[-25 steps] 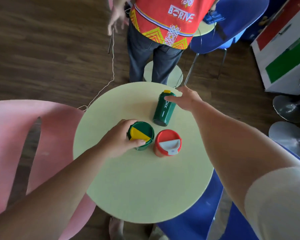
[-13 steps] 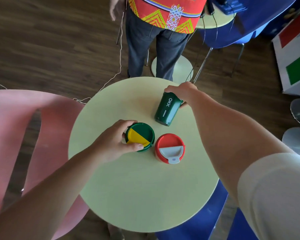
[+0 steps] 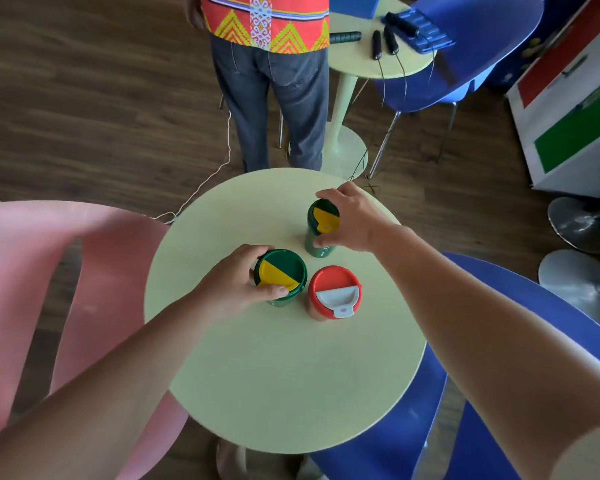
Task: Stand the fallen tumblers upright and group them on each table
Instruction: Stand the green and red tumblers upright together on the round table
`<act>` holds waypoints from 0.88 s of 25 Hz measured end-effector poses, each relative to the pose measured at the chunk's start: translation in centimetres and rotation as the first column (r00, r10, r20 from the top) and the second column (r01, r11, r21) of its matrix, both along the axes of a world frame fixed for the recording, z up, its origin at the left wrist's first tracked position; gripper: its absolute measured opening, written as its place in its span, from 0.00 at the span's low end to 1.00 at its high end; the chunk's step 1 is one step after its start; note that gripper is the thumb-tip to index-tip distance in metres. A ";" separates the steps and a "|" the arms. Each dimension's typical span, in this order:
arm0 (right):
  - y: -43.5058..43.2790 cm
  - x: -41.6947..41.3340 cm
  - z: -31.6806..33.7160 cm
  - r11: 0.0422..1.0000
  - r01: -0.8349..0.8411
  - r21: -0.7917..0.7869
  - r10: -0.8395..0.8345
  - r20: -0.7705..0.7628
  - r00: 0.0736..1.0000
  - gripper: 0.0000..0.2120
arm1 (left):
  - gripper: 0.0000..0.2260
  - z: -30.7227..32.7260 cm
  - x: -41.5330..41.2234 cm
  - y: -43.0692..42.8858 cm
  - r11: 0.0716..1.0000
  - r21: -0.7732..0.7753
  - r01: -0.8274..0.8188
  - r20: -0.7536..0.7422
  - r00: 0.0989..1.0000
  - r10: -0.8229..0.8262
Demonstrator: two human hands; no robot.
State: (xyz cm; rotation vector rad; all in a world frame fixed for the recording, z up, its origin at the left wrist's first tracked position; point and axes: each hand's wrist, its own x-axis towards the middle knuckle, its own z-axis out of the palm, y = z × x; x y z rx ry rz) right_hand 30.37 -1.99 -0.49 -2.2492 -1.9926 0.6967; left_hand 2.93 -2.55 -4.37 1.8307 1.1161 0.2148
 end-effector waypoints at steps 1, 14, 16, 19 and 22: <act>-0.1 0.2 0.2 1.000 -0.007 -0.031 0.007 0.012 1.000 0.49 | 0.35 0.0 0.0 0.0 1.000 -0.006 0.003 0.002 1.000 -0.003; 5.2 0.9 4.2 0.924 -0.196 -0.327 0.245 0.114 0.963 0.24 | 0.40 -0.5 -0.3 -0.1 1.000 0.017 -0.011 -0.031 0.999 0.012; 4.9 1.5 3.4 0.945 -0.110 -0.309 0.137 0.069 0.988 0.22 | 0.41 -0.4 -0.3 -0.1 1.000 0.016 -0.011 -0.039 0.999 0.011; 4.5 2.2 3.1 0.947 -0.071 -0.314 0.110 0.107 0.988 0.23 | 0.37 -0.3 -0.1 0.0 1.000 0.028 -0.007 -0.044 0.999 0.008; 4.3 2.0 3.1 0.957 -0.118 -0.265 0.168 0.173 0.971 0.27 | 0.36 0.0 0.0 0.0 0.999 0.041 -0.004 -0.067 0.998 0.007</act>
